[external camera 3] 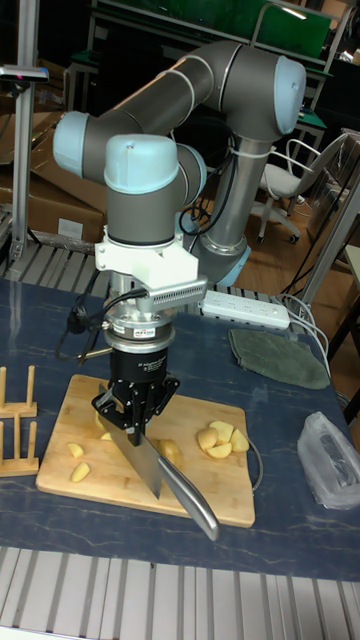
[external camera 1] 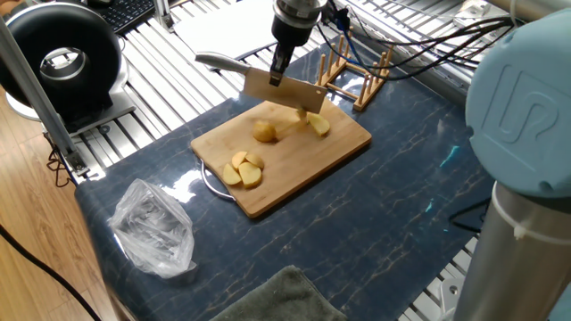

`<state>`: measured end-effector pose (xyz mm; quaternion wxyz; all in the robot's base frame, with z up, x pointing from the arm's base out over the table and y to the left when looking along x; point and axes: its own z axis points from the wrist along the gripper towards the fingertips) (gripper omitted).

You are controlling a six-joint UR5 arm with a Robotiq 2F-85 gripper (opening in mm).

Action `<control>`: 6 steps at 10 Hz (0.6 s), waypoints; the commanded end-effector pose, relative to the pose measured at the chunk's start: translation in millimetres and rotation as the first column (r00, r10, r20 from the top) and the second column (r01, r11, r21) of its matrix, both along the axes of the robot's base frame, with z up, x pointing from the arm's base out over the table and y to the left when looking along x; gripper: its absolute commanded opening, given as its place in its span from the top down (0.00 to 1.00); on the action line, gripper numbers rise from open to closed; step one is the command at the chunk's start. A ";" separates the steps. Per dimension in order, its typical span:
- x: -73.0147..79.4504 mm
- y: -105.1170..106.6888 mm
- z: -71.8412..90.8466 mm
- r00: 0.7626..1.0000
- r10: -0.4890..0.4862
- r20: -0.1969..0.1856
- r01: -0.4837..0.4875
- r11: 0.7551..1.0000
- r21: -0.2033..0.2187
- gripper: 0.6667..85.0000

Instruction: Chop the potatoes

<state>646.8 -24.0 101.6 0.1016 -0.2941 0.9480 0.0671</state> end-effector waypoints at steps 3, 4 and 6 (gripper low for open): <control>-12.0 31.6 4.8 0.992 -0.121 -0.025 0.121 0.992 0.031 1.00; -8.6 37.0 2.0 0.991 -0.134 -0.012 0.134 0.990 0.036 1.00; -0.5 34.1 -1.1 0.994 -0.113 0.004 0.113 0.993 0.038 1.00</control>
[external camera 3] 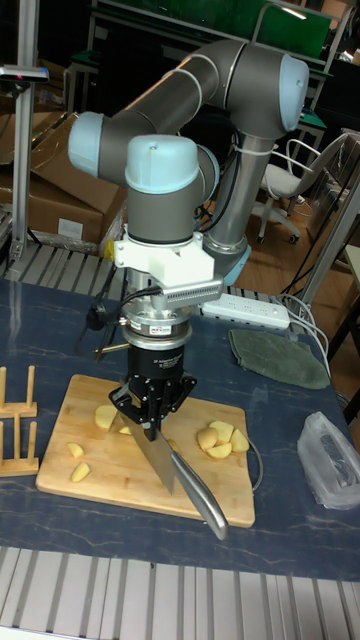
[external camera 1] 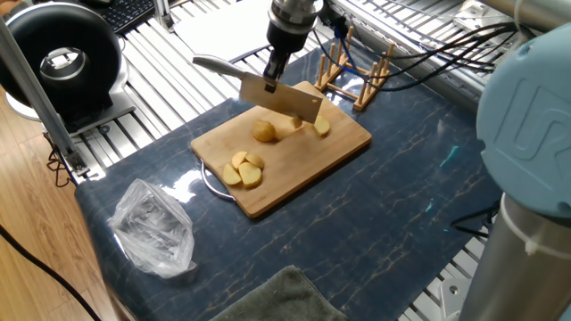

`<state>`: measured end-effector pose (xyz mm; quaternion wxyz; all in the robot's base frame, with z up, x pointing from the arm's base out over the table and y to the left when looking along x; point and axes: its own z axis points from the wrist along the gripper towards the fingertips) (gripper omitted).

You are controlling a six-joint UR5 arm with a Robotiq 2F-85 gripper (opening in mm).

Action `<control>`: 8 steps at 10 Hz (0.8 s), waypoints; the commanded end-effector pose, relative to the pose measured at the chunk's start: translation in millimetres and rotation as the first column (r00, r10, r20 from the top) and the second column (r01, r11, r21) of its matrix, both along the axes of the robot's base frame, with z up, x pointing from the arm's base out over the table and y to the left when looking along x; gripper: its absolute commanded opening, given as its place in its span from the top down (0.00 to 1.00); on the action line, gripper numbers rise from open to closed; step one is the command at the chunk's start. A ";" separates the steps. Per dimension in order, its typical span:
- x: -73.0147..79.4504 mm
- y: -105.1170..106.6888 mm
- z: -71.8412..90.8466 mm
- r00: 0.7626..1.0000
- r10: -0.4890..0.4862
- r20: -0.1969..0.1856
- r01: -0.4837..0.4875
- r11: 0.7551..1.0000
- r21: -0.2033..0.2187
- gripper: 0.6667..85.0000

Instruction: Chop the potatoes

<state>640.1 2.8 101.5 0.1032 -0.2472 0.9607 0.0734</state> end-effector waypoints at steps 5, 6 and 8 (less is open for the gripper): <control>16.5 -8.7 0.2 0.999 0.041 0.034 -0.042 0.999 0.016 1.00; 16.0 -9.1 -0.1 0.998 0.047 0.037 -0.047 0.999 0.022 1.00; 15.4 -10.3 -2.1 0.997 0.056 0.044 -0.057 0.998 0.030 1.00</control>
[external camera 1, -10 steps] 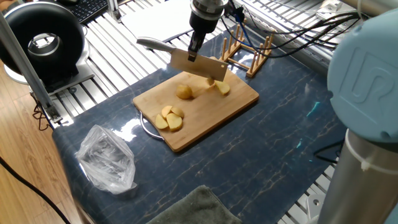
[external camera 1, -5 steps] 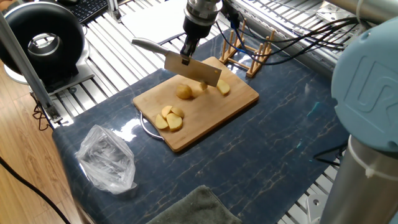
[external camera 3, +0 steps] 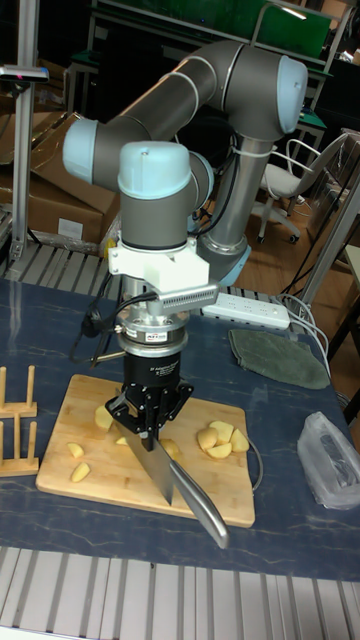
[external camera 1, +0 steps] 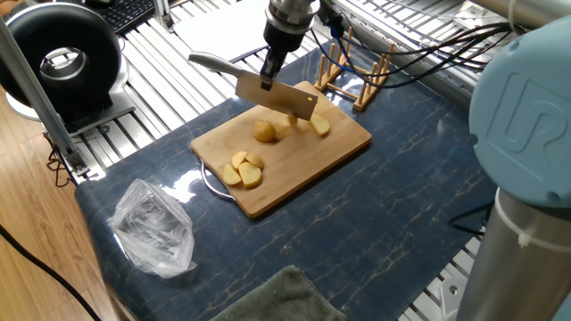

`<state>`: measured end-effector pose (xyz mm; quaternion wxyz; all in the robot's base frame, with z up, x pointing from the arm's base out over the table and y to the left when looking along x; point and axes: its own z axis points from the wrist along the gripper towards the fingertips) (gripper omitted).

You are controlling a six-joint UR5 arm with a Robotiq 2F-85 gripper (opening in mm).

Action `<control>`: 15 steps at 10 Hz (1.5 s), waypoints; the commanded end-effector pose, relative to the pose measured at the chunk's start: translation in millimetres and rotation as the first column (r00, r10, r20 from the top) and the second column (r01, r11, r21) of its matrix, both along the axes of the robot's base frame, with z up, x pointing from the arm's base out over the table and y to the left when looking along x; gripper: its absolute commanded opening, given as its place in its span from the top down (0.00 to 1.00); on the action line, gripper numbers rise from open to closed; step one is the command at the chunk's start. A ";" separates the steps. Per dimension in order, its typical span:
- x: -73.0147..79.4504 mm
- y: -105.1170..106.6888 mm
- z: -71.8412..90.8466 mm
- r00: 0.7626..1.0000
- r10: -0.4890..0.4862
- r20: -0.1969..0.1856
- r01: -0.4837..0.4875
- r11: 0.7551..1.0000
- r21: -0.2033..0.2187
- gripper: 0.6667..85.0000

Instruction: Chop the potatoes

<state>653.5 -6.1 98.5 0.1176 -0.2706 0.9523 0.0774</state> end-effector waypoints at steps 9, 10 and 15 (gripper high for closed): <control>-0.9 -20.2 3.1 0.996 0.081 0.026 -0.081 0.997 0.008 1.00; -1.3 -21.8 3.3 0.996 0.086 0.027 -0.086 0.996 0.009 1.00; -16.3 -28.7 28.4 0.996 0.037 -0.078 -0.039 0.999 -0.027 1.00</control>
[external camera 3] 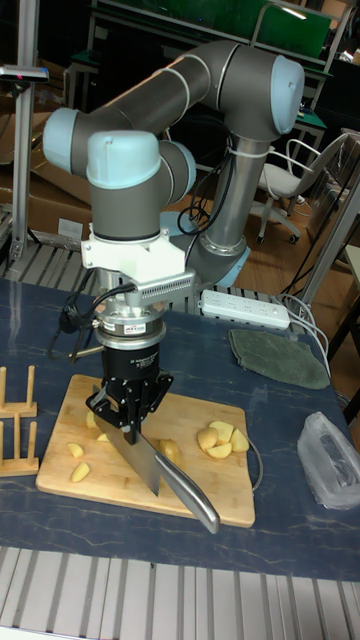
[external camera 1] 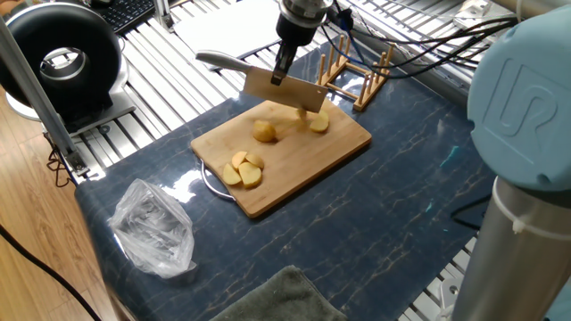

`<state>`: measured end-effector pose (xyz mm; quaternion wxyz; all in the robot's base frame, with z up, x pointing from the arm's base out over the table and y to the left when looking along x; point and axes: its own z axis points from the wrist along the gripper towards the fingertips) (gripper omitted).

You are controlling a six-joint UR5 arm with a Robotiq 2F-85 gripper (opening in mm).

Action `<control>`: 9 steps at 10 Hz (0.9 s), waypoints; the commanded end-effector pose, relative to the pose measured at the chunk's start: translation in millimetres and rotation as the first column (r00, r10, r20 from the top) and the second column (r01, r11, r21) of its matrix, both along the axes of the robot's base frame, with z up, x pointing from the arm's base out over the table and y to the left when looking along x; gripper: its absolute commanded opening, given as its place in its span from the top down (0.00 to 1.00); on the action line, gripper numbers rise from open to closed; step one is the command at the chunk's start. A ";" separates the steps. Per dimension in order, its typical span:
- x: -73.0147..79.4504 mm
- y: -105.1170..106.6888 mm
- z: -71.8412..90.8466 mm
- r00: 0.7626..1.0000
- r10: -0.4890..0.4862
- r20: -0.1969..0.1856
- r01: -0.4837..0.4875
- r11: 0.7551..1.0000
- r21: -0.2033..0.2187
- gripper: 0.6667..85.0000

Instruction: Chop the potatoes

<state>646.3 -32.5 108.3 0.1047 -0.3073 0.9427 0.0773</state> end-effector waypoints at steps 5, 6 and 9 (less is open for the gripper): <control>-27.2 -12.0 19.3 0.985 -0.138 -0.102 0.136 0.990 -0.026 1.00; -27.4 -11.6 17.1 0.986 -0.134 -0.099 0.134 0.991 -0.007 1.00; -30.4 -21.6 6.6 0.982 -0.161 -0.100 0.161 0.987 0.001 1.00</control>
